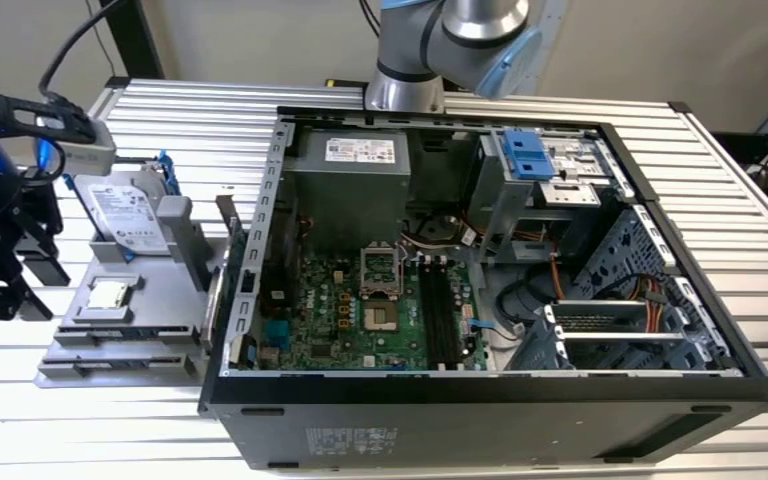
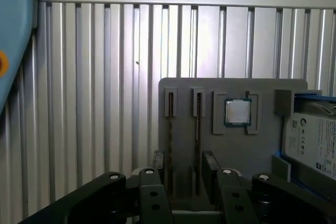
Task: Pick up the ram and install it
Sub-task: 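Pick up the ram and move it above insertion slot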
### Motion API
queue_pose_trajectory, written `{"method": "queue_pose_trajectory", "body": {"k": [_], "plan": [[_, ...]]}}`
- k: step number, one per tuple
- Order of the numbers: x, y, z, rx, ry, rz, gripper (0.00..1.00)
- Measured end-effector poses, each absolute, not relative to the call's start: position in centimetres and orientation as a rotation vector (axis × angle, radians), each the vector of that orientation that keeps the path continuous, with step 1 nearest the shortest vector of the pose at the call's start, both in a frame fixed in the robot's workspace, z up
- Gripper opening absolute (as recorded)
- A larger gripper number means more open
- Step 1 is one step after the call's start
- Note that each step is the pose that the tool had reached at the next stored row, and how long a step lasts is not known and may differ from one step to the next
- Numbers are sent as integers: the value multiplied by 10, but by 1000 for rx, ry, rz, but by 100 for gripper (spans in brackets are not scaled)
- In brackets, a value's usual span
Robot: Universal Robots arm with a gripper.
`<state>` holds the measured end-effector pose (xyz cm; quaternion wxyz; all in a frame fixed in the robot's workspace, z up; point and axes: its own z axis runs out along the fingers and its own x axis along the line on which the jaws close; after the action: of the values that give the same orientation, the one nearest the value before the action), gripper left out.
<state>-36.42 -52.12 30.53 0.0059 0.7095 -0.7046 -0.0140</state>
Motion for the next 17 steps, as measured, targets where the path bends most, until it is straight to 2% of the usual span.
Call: {"method": "queue_pose_trajectory", "body": {"k": [17], "plan": [[-360, -521, 280, 2220, -2206, -43, 100]]}}
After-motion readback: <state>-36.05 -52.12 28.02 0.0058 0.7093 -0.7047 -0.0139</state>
